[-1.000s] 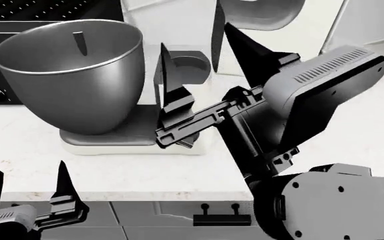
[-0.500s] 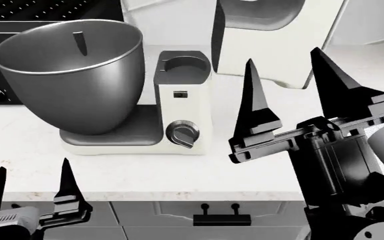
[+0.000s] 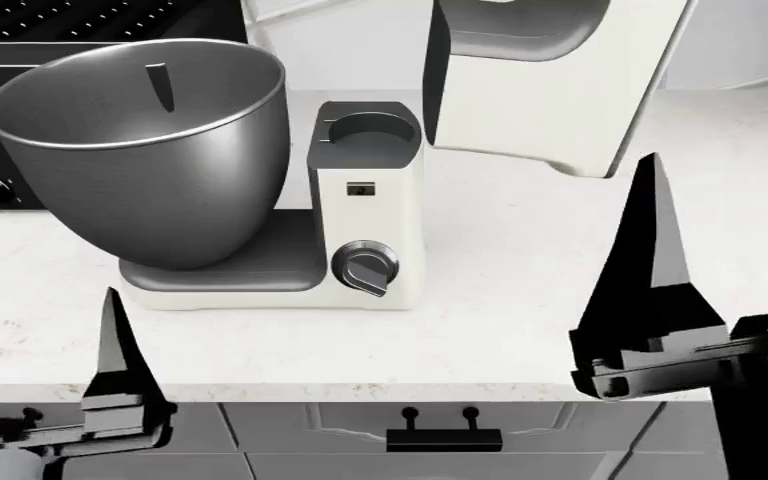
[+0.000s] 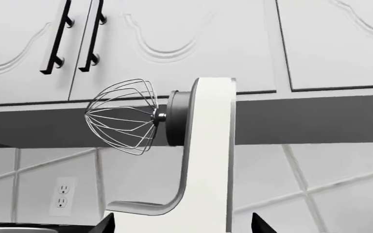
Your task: Place the cake in the stand mixer bowl.
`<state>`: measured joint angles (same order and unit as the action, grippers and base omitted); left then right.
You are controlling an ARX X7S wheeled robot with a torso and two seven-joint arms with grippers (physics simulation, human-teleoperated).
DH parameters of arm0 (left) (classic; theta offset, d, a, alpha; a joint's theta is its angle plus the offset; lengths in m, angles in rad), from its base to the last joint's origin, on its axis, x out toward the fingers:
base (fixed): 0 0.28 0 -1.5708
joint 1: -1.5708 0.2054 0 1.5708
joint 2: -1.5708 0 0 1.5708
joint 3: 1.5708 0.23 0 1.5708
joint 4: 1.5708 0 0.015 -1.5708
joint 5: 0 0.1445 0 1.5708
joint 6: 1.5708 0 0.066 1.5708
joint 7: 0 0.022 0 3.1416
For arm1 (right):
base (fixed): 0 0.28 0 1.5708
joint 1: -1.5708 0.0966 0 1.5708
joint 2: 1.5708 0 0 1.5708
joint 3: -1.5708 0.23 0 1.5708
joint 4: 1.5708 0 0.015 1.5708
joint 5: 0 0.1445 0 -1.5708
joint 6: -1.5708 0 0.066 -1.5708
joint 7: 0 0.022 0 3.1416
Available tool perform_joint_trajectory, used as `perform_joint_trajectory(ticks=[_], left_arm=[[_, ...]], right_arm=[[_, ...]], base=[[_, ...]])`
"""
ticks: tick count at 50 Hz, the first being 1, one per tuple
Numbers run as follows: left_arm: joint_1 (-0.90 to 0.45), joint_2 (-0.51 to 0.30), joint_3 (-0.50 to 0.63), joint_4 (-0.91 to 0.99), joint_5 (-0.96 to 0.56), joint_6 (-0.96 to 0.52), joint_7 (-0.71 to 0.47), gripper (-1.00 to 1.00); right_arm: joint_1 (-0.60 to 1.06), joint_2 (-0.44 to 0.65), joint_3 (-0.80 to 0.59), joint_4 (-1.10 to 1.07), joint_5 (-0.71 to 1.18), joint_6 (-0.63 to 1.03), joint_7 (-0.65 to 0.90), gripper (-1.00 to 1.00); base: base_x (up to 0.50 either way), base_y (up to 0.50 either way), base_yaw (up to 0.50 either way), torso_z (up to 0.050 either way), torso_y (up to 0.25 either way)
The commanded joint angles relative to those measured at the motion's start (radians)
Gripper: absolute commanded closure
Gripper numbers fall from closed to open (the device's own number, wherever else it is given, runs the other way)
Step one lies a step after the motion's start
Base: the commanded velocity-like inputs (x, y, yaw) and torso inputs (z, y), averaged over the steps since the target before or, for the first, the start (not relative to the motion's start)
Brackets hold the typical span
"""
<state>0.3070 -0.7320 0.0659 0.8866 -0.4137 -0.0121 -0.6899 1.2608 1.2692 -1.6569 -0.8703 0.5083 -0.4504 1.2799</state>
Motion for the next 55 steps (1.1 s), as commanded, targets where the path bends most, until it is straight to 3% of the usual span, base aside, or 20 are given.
perform_joint_trajectory(ticks=[1,3,4,6,7,11,14,17,30,36,46,48,52,55], left_arm=[[-0.019,-0.056,-0.060,0.136,-0.008,-0.051,-0.048,-1.00],[-0.021,-0.086,-0.074,0.158,-0.022,-0.056,-0.072,-1.00],[0.029,-0.236,-0.055,0.160,-0.033,0.059,-0.222,-1.00],[0.027,-0.523,0.056,0.160,-0.016,0.169,-0.478,-1.00],[0.005,-0.557,0.100,0.160,-0.009,0.184,-0.518,-1.00],[-0.080,-0.536,0.195,0.152,-0.009,0.161,-0.513,-1.00],[-0.146,-0.451,0.270,0.095,-0.022,0.140,-0.429,-1.00],[-0.198,-0.348,0.337,-0.010,-0.022,0.176,-0.338,-1.00],[-0.114,-0.385,0.283,0.001,0.019,0.278,-0.371,-1.00],[-0.058,-0.435,0.234,0.054,0.049,0.285,-0.429,-1.00],[0.157,-0.569,0.058,0.147,0.144,0.359,-0.587,-1.00],[0.204,-0.617,0.017,0.158,0.148,0.366,-0.639,-1.00],[0.296,-0.808,-0.040,0.160,0.166,0.410,-0.832,-1.00],[0.274,-0.837,-0.062,0.160,0.098,0.385,-0.843,-1.00]], right_arm=[[-0.018,0.134,0.003,-0.101,-0.083,0.009,0.055,-1.00],[-0.018,0.144,0.004,-0.107,-0.083,0.013,0.056,-1.00],[-0.011,0.220,0.008,-0.156,-0.085,0.039,0.058,-1.00],[-0.008,0.240,0.009,-0.169,-0.085,0.039,0.057,-1.00],[-0.010,0.246,0.006,-0.171,-0.093,0.036,0.058,-1.00],[-0.023,0.206,-0.006,-0.139,-0.100,0.031,0.063,-1.00],[-0.045,0.119,-0.022,-0.058,-0.088,0.054,0.076,-1.00],[-0.088,0.036,-0.036,0.069,-0.092,-0.039,0.080,-1.00],[-0.112,0.107,-0.021,0.000,-0.198,-0.069,0.141,-1.00],[-0.111,0.165,-0.007,-0.063,-0.267,-0.072,0.176,-1.00],[-0.101,0.301,0.010,-0.177,-0.349,-0.060,0.197,-1.00],[-0.095,0.301,0.017,-0.177,-0.338,-0.056,0.189,-1.00],[-0.068,0.301,0.045,-0.177,-0.280,-0.033,0.147,-1.00],[-0.036,0.301,0.077,-0.177,-0.205,-0.012,0.100,-1.00]], base=[[0.00,0.00,0.00,0.000,0.000],[0.00,0.00,0.00,0.000,0.000],[0.00,0.00,0.00,0.000,0.000],[0.00,0.00,0.00,0.000,0.000],[0.00,0.00,0.00,0.000,0.000],[0.00,0.00,0.00,0.000,0.000],[0.00,0.00,0.00,0.000,0.000],[0.00,0.00,0.00,0.000,0.000],[0.00,0.00,0.00,0.000,0.000],[0.00,0.00,0.00,0.000,0.000],[0.00,0.00,0.00,0.000,0.000],[0.00,0.00,0.00,0.000,0.000],[0.00,0.00,0.00,0.000,0.000],[0.00,0.00,0.00,0.000,0.000]])
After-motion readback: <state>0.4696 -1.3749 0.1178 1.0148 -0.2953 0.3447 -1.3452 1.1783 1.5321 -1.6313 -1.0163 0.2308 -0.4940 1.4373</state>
